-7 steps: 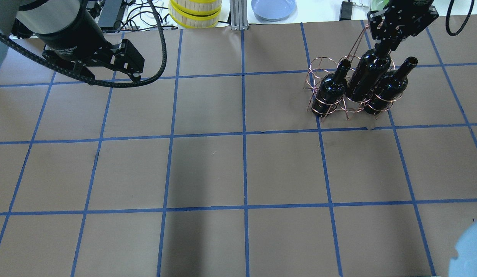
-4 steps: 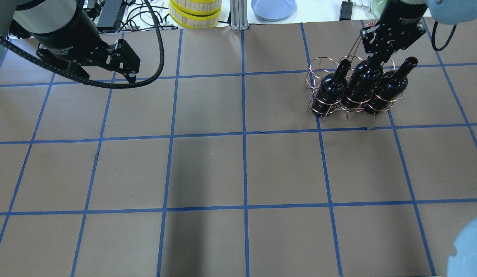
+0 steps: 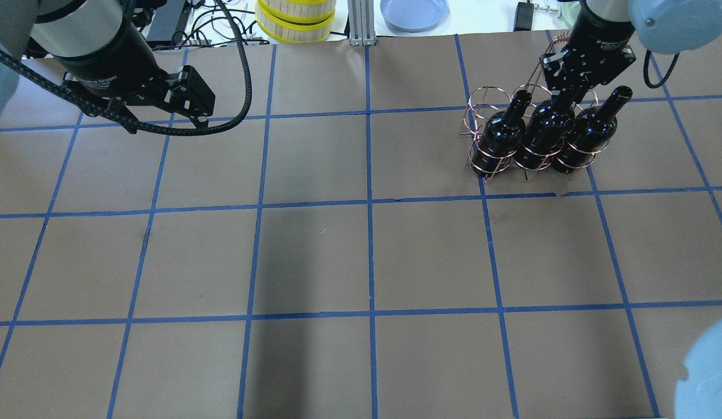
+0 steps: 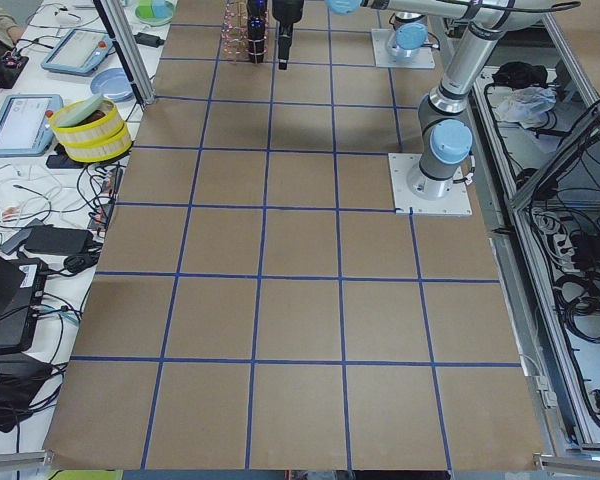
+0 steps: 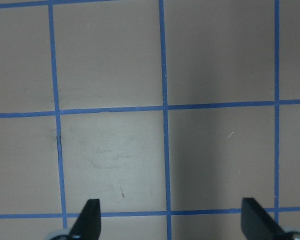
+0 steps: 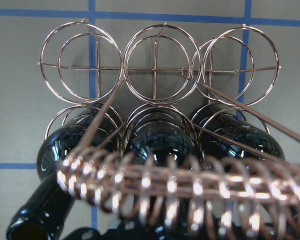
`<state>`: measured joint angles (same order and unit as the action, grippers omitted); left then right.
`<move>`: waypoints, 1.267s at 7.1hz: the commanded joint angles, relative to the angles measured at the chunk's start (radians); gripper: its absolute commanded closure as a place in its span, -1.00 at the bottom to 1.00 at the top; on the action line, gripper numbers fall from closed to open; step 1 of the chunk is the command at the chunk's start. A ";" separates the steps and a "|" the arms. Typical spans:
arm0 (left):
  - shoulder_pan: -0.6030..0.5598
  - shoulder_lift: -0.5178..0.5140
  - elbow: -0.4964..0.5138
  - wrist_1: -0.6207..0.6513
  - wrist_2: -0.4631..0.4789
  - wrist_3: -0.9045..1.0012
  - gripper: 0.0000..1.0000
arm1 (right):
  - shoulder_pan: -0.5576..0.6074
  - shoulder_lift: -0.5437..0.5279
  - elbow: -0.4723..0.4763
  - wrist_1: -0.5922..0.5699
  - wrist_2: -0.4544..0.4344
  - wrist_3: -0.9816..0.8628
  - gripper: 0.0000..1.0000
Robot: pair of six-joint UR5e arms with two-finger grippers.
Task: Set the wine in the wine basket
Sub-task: 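Open the right gripper and raise it off the bottle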
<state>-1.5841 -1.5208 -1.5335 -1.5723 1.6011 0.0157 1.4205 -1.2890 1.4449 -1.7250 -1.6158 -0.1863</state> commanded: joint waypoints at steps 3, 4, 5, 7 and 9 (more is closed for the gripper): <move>-0.002 0.005 0.000 0.008 -0.033 -0.007 -1.00 | 0.000 -0.001 0.002 0.007 -0.003 0.002 -1.00; -0.001 -0.004 0.000 0.008 -0.036 -0.005 -1.00 | 0.000 -0.003 0.002 0.008 -0.003 0.005 -1.00; 0.001 -0.004 0.000 0.011 -0.035 -0.005 -1.00 | 0.000 -0.009 0.000 0.010 -0.003 0.008 -1.00; 0.003 -0.005 0.000 0.000 -0.035 -0.005 -1.00 | 0.000 -0.042 -0.001 0.021 -0.003 0.010 -1.00; 0.004 -0.004 0.000 0.000 -0.038 -0.007 -1.00 | 0.005 -0.183 -0.006 0.166 -0.003 0.015 -1.00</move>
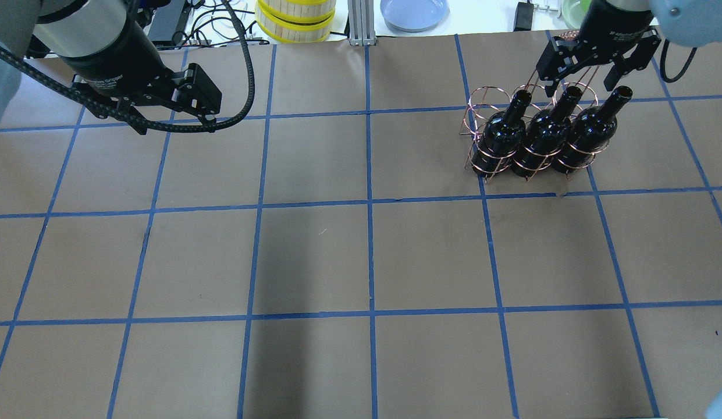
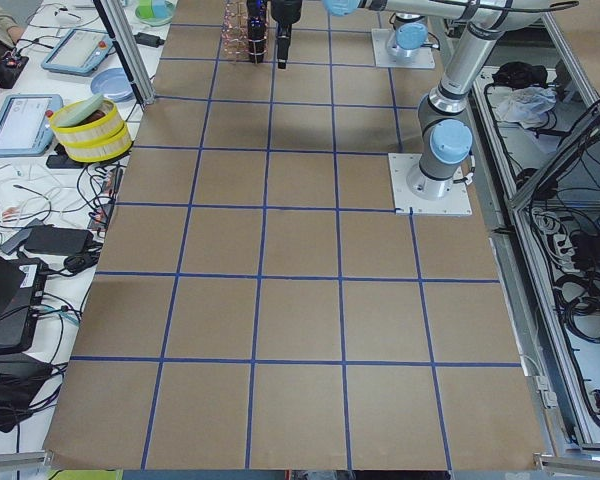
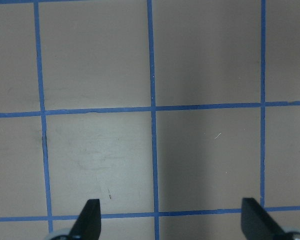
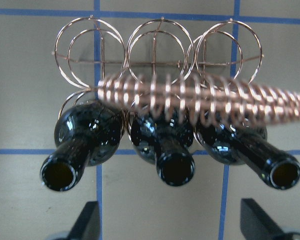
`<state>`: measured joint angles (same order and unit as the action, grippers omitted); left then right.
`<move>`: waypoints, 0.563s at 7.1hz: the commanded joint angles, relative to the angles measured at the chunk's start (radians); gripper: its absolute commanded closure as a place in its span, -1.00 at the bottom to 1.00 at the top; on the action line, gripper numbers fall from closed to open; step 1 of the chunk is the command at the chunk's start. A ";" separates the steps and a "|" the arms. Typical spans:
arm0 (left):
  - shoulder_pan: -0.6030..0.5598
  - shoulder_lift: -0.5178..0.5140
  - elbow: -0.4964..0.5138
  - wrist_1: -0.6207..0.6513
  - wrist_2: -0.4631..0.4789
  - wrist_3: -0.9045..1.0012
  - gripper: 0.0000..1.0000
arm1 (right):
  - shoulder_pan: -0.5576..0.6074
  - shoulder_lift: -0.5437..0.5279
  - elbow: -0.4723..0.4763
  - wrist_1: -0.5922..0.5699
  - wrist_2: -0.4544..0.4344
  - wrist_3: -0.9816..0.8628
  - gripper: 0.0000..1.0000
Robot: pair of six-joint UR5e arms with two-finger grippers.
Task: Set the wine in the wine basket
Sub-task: 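Open the right gripper and raise it off the bottle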
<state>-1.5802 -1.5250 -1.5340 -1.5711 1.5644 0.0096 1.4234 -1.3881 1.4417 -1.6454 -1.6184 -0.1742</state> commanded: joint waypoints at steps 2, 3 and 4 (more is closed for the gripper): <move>-0.001 -0.001 0.000 -0.001 -0.001 0.000 -1.00 | 0.015 -0.199 -0.010 0.208 0.002 0.018 -1.00; -0.001 0.000 -0.002 -0.003 0.003 0.001 -1.00 | 0.052 -0.244 -0.007 0.295 0.000 0.033 -1.00; -0.001 -0.001 -0.002 -0.003 0.000 0.000 -1.00 | 0.063 -0.250 0.000 0.305 0.002 0.041 -1.00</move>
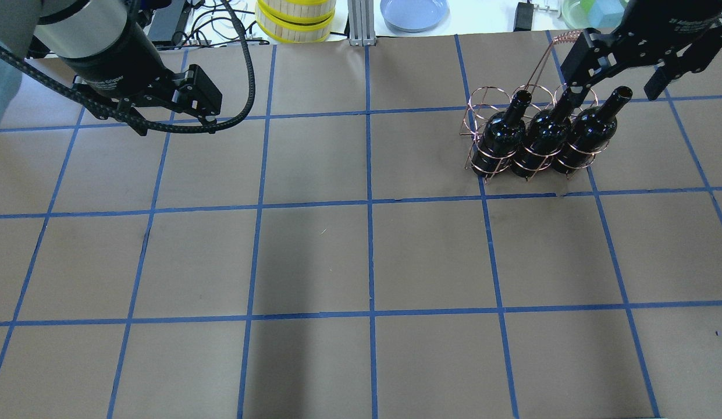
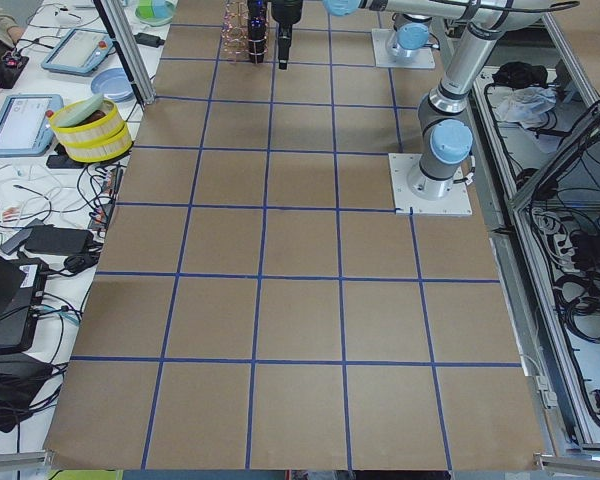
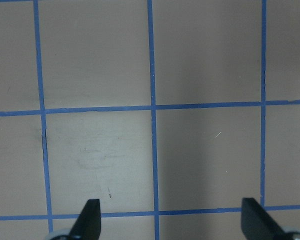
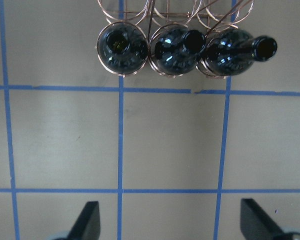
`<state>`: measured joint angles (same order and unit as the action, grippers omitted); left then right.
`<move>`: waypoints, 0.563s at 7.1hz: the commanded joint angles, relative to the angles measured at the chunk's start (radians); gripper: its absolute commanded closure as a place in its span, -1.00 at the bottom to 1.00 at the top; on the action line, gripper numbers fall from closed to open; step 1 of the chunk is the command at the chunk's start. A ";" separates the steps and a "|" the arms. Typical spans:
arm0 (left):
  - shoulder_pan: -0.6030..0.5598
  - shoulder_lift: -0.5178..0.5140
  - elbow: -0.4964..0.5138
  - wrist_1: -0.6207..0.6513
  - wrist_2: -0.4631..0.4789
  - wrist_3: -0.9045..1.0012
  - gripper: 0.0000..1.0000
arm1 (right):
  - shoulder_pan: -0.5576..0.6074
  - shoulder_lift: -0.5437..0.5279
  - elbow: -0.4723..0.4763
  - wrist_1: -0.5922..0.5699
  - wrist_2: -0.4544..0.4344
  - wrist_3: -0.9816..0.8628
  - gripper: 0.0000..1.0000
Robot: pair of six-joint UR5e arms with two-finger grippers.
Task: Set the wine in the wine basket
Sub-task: 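Open the right gripper and raise it off the bottle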
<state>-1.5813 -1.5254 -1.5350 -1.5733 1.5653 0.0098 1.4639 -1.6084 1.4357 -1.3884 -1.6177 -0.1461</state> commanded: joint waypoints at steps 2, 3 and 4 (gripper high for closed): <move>-0.003 -0.004 -0.001 -0.016 -0.001 -0.002 -1.00 | 0.041 -0.025 0.006 0.043 0.016 0.060 -1.00; -0.003 -0.004 -0.001 -0.025 0.005 -0.002 -1.00 | 0.106 -0.019 0.006 0.025 0.016 0.148 -1.00; 0.000 -0.005 -0.001 -0.008 0.002 -0.001 -1.00 | 0.187 0.011 0.003 -0.021 0.013 0.225 -1.00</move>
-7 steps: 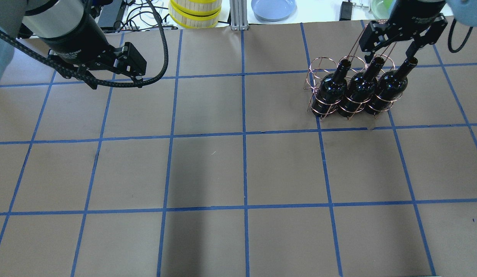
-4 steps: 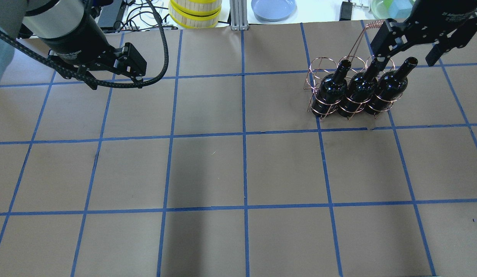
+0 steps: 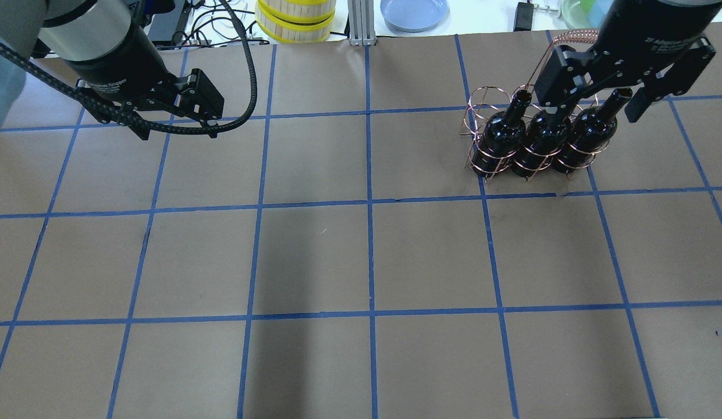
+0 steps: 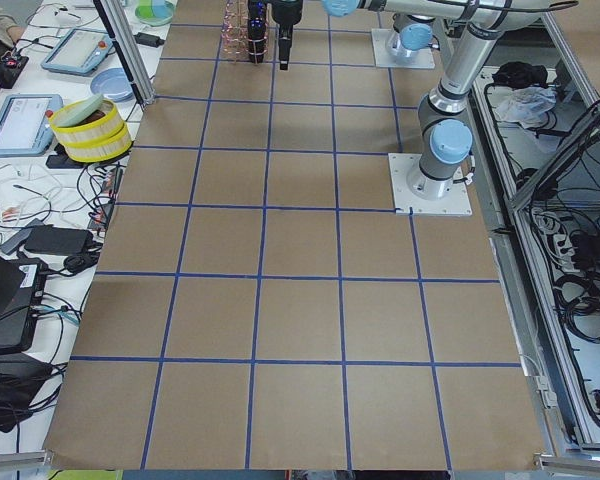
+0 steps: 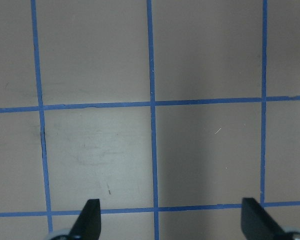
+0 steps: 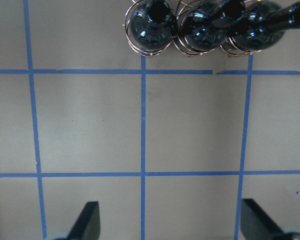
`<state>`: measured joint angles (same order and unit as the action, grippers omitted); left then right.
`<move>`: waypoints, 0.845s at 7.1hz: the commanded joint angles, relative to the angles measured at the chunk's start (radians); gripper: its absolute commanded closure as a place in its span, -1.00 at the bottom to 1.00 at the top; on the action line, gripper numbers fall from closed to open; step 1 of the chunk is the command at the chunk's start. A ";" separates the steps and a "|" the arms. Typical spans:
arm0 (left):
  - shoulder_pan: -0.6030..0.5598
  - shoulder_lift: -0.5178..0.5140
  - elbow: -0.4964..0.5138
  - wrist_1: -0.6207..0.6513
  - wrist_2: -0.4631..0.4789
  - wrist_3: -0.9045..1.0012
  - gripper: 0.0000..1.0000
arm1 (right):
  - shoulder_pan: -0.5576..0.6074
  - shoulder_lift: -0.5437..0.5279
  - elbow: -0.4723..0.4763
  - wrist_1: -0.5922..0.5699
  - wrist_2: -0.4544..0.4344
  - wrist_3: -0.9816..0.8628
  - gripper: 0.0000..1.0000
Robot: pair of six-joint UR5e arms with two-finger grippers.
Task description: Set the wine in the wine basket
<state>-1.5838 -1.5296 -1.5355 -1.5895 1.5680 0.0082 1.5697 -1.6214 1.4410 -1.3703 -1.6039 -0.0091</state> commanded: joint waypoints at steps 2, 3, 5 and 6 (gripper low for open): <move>0.002 -0.001 0.000 0.008 -0.005 -0.001 -1.00 | 0.127 0.087 -0.011 -0.145 -0.008 0.098 -1.00; 0.002 -0.003 0.000 0.006 -0.003 0.006 -1.00 | 0.110 0.089 -0.013 -0.180 -0.001 0.075 -1.00; 0.002 -0.001 0.000 0.006 -0.002 0.012 -1.00 | 0.037 0.086 -0.034 -0.162 0.045 0.057 -1.00; 0.002 0.003 0.000 0.005 -0.005 0.004 -1.00 | 0.042 0.078 -0.024 -0.150 0.047 0.064 -1.00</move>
<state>-1.5810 -1.5303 -1.5359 -1.5837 1.5663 0.0182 1.6215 -1.5369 1.4130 -1.5326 -1.5694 0.0522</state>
